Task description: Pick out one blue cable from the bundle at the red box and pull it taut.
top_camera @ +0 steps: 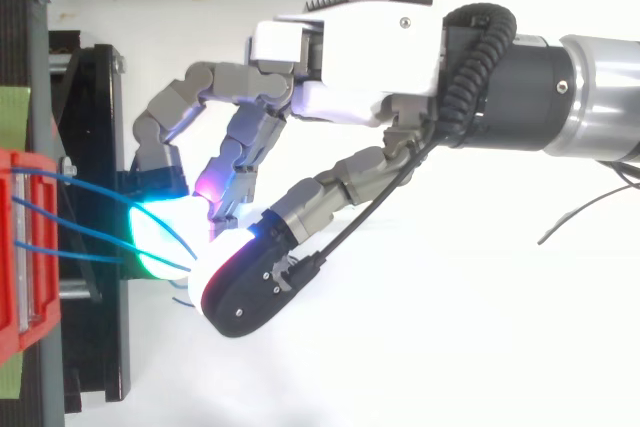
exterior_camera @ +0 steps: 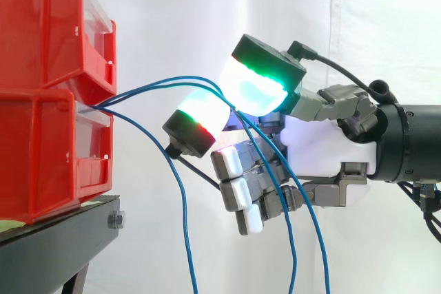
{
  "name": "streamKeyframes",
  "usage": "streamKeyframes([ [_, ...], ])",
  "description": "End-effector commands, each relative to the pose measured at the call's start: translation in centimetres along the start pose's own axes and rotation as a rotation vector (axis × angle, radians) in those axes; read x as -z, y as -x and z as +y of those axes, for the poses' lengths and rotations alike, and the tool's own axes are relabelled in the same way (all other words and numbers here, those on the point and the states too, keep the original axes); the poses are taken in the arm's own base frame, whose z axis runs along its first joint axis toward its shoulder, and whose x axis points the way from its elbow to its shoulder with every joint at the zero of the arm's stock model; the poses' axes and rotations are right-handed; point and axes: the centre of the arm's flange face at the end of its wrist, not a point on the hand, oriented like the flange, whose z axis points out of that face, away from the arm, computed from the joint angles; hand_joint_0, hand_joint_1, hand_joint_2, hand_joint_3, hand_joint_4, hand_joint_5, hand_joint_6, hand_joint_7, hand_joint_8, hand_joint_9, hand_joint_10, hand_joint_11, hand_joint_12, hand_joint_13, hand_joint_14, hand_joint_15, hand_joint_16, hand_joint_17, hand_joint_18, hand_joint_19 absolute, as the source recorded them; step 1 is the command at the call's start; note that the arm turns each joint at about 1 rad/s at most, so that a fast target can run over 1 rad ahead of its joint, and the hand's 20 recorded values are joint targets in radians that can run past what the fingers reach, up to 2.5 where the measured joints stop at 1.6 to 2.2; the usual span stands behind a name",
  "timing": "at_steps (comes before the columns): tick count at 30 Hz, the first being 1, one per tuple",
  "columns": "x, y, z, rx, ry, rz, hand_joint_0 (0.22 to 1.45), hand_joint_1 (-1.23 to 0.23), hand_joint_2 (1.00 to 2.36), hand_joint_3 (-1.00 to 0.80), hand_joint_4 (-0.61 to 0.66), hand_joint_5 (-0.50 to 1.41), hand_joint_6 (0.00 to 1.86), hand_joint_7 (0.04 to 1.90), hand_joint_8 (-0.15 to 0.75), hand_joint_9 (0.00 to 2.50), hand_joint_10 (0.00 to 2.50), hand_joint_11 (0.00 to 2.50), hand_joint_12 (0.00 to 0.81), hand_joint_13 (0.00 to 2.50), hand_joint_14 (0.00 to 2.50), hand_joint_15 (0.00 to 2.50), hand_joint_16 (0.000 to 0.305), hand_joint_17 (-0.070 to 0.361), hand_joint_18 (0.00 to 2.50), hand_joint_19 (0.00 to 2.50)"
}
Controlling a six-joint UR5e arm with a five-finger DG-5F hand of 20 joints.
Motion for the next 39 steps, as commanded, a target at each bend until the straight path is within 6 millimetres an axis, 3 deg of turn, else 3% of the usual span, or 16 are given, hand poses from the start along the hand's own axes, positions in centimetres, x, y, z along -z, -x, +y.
streamKeyframes([
  [1, 0.01, -0.04, -0.05, 0.000, -0.002, 0.000, 0.60, -0.69, 1.00, -0.45, -0.04, -0.14, 0.93, 0.96, 0.298, 1.10, 0.02, 0.61, 0.357, 1.07, 0.02, 0.57, 0.046, 0.104, 0.92, 0.65],
  [4, 0.04, 0.05, -0.07, 0.000, -0.003, 0.002, 0.62, -0.72, 1.01, -0.41, -0.04, -0.14, 0.93, 0.97, 0.308, 1.10, 0.02, 0.62, 0.362, 1.06, 0.02, 0.57, 0.046, 0.104, 0.92, 0.65],
  [9, 0.04, 0.06, 0.05, 0.002, -0.002, 0.002, 0.74, -0.92, 1.00, -0.46, -0.15, -0.14, 0.93, 1.07, 0.286, 1.06, 0.02, 0.63, 0.340, 1.05, 0.02, 0.56, 0.043, 0.097, 0.92, 0.60],
  [19, 0.03, 0.07, 0.06, 0.000, 0.000, 0.000, 0.71, -0.99, 1.00, -0.50, -0.06, -0.15, 0.95, 0.98, 0.277, 1.05, 0.02, 0.64, 0.333, 1.05, 0.02, 0.56, 0.042, 0.096, 0.93, 0.57],
  [24, -0.01, 0.09, 0.14, 0.000, 0.001, -0.001, 0.62, -0.91, 1.00, -0.50, -0.02, -0.14, 0.94, 0.93, 0.283, 1.08, 0.02, 0.64, 0.336, 1.06, 0.02, 0.56, 0.043, 0.096, 0.93, 0.59],
  [30, 0.00, 0.19, 0.13, 0.000, 0.001, -0.001, 0.56, -0.74, 1.00, -0.50, -0.01, -0.13, 0.92, 0.94, 0.296, 1.13, 0.02, 0.63, 0.350, 1.08, 0.02, 0.55, 0.044, 0.100, 0.95, 0.61],
  [31, -0.02, 0.08, 0.02, 0.000, 0.000, -0.001, 0.55, -0.66, 1.00, -0.50, -0.03, -0.12, 0.91, 0.97, 0.291, 1.13, 0.02, 0.63, 0.354, 1.08, 0.02, 0.56, 0.045, 0.102, 0.95, 0.61],
  [39, -0.15, 0.11, 0.42, -0.001, 0.007, -0.003, 0.58, -0.63, 1.00, -0.50, -0.14, -0.10, 0.88, 1.02, 0.277, 1.20, 0.02, 0.58, 0.340, 1.12, 0.02, 0.56, 0.044, 0.099, 0.95, 0.64],
])
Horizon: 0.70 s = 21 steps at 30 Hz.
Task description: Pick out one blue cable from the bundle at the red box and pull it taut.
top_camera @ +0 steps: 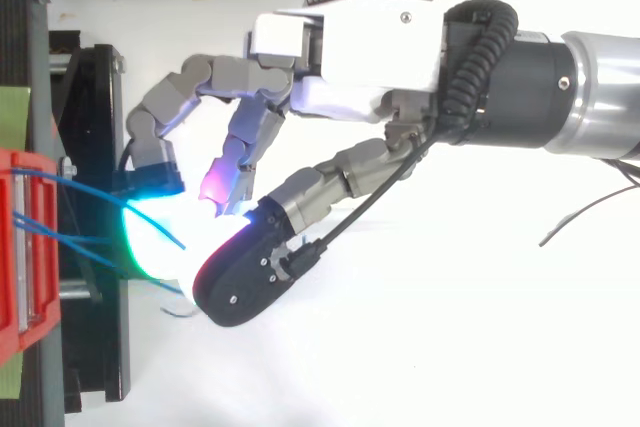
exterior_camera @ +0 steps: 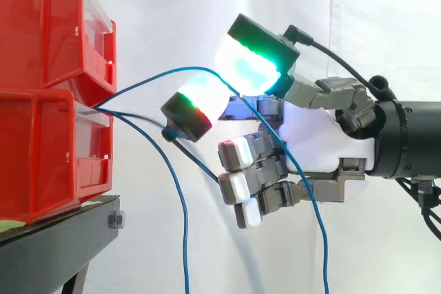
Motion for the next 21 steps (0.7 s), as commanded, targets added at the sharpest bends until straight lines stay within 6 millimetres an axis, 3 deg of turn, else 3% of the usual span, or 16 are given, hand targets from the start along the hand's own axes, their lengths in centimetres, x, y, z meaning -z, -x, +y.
streamKeyframes([
  [1, -0.05, -0.04, -0.03, 0.000, 0.001, 0.000, 0.58, -0.63, 1.00, -0.50, -0.14, -0.10, 0.88, 1.02, 0.282, 1.20, 0.02, 0.59, 0.343, 1.12, 0.02, 0.57, 0.044, 0.100, 0.95, 0.64],
  [10, -0.12, 0.10, 0.28, 0.000, 0.005, -0.002, 0.58, -0.66, 1.00, -0.44, -0.03, -0.10, 0.87, 1.03, 0.293, 1.20, 0.02, 0.59, 0.353, 1.11, 0.02, 0.56, 0.046, 0.102, 0.95, 0.65],
  [21, -0.11, 0.04, 0.15, 0.000, 0.003, 0.003, 0.59, -0.60, 1.01, -0.38, -0.04, -0.10, 0.84, 0.98, 0.302, 1.20, 0.02, 0.59, 0.358, 1.11, 0.02, 0.57, 0.046, 0.104, 0.95, 0.66],
])
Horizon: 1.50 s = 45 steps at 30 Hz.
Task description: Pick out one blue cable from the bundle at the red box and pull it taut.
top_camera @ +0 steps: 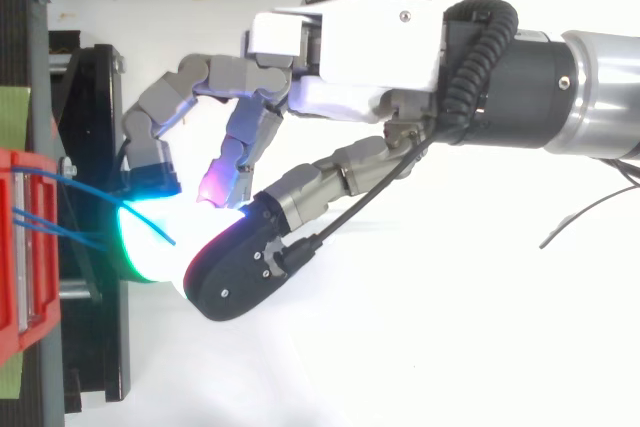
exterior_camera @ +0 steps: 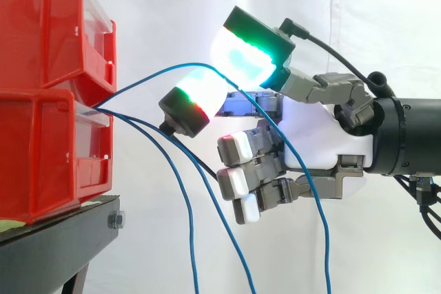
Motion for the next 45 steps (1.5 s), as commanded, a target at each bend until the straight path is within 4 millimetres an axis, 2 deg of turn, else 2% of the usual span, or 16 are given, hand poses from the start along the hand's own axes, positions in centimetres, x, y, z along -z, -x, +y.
streamKeyframes([
  [1, 0.0, 0.1, -0.1, -0.001, -0.003, 0.001, 0.60, -0.61, 1.01, -0.34, -0.05, -0.10, 0.84, 0.97, 0.303, 1.20, 0.02, 0.59, 0.356, 1.11, 0.02, 0.57, 0.046, 0.104, 0.95, 0.66],
  [9, 0.1, 0.1, -0.1, 0.000, -0.011, 0.002, 0.57, -0.64, 1.02, -0.19, -0.06, -0.11, 0.86, 1.00, 0.312, 1.17, 0.02, 0.61, 0.363, 1.11, 0.02, 0.57, 0.047, 0.106, 0.96, 0.66],
  [12, 0.1, 0.1, -0.2, 0.000, -0.013, -0.001, 0.58, -0.69, 1.02, -0.15, -0.02, -0.12, 0.89, 0.99, 0.325, 1.14, 0.02, 0.60, 0.389, 1.12, 0.02, 0.56, 0.052, 0.117, 1.00, 0.62],
  [16, 0.1, 0.2, -0.2, 0.000, -0.011, -0.003, 0.59, -0.73, 1.02, -0.11, -0.02, -0.13, 0.92, 0.98, 0.328, 1.12, 0.02, 0.61, 0.383, 1.12, 0.02, 0.56, 0.051, 0.116, 1.00, 0.61],
  [17, 0.1, 0.2, -0.2, 0.000, -0.011, -0.003, 0.61, -0.78, 1.02, -0.09, -0.05, -0.13, 0.92, 1.07, 0.322, 1.12, 0.02, 0.61, 0.376, 1.11, 0.02, 0.56, 0.050, 0.113, 0.99, 0.62],
  [18, 0.1, 0.1, -0.1, 0.000, -0.011, 0.002, 0.61, -0.78, 1.02, -0.09, -0.06, -0.13, 0.92, 1.08, 0.324, 1.12, 0.02, 0.62, 0.379, 1.11, 0.02, 0.56, 0.050, 0.113, 0.99, 0.62],
  [23, 0.3, 0.1, -0.4, 0.002, -0.031, 0.003, 0.61, -0.77, 1.02, -0.06, -0.13, -0.12, 0.94, 0.98, 0.322, 1.16, 0.02, 0.62, 0.375, 1.12, 0.02, 0.56, 0.052, 0.116, 1.01, 0.61],
  [33, 0.8, -0.2, -0.4, 0.006, -0.063, 0.045, 0.61, -0.76, 1.01, -0.04, -0.18, -0.11, 0.93, 1.02, 0.335, 1.21, 0.02, 0.59, 0.386, 1.16, 0.02, 0.53, 0.055, 0.123, 1.04, 0.59],
  [36, 1.1, -0.2, 0.3, 0.006, -0.072, 0.056, 0.61, -0.76, 1.01, -0.04, -0.17, -0.11, 0.93, 1.00, 0.349, 1.20, 0.02, 0.52, 0.382, 1.15, 0.02, 0.48, 0.054, 0.122, 1.04, 0.58],
  [38, 1.4, -0.2, 0.5, 0.008, -0.089, 0.059, 0.61, -0.76, 1.01, -0.04, -0.16, -0.11, 0.93, 0.97, 0.382, 1.14, 0.01, 0.37, 0.371, 1.11, 0.01, 0.38, 0.054, 0.122, 1.06, 0.53],
  [45, 2.5, 0.0, 1.5, 0.015, -0.151, 0.064, 0.61, -0.77, 1.01, -0.04, -0.14, -0.10, 0.92, 1.00, 0.422, 1.10, 0.01, 0.27, 0.374, 1.09, 0.01, 0.36, 0.056, 0.125, 1.07, 0.53],
])
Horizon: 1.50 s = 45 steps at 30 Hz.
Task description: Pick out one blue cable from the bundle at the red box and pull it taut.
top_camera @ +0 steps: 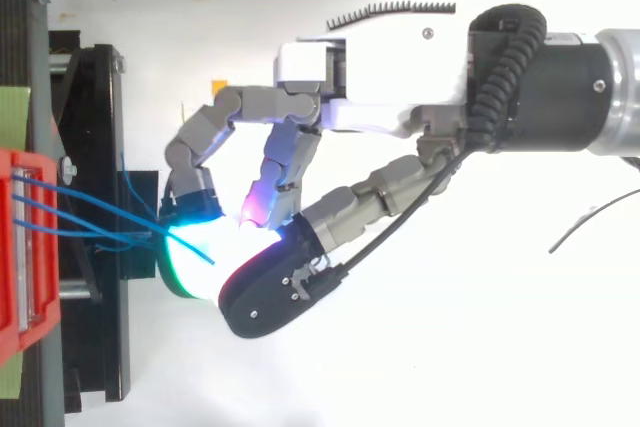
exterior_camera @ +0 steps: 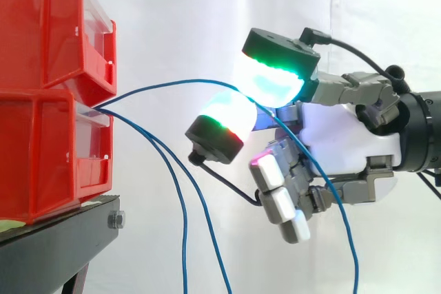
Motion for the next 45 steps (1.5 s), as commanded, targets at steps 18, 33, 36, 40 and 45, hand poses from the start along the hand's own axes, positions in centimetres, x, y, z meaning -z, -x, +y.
streamKeyframes([
  [18, 2.0, 0.1, 2.1, -0.035, -0.069, -0.014, 0.61, -0.77, 1.01, -0.04, -0.15, -0.10, 0.92, 1.02, 0.420, 1.13, 0.01, 0.29, 0.387, 1.11, 0.01, 0.36, 0.058, 0.131, 1.08, 0.53],
  [33, 1.8, 1.0, 2.3, -0.203, -0.044, -0.145, 0.61, -0.73, 1.01, -0.11, -0.08, -0.11, 0.92, 0.98, 0.468, 1.16, 0.01, 0.23, 0.355, 1.08, 0.01, 0.32, 0.053, 0.120, 1.02, 0.48],
  [36, 1.8, 0.9, 2.1, -0.254, -0.037, -0.170, 0.61, -0.73, 1.01, -0.12, -0.07, -0.12, 0.92, 0.98, 0.457, 1.17, 0.01, 0.27, 0.360, 1.07, 0.01, 0.33, 0.054, 0.121, 1.02, 0.49],
  [40, 2.0, 0.5, 1.2, -0.268, -0.043, -0.166, 0.61, -0.73, 1.01, -0.12, -0.08, -0.12, 0.93, 0.97, 0.436, 1.24, 0.01, 0.40, 0.367, 1.07, 0.01, 0.34, 0.053, 0.120, 1.01, 0.50],
  [45, 2.0, 0.2, 0.6, -0.272, -0.025, -0.162, 0.61, -0.72, 1.01, -0.12, -0.08, -0.12, 0.93, 0.97, 0.424, 1.26, 0.02, 0.44, 0.365, 1.07, 0.01, 0.34, 0.053, 0.119, 1.01, 0.49],
])
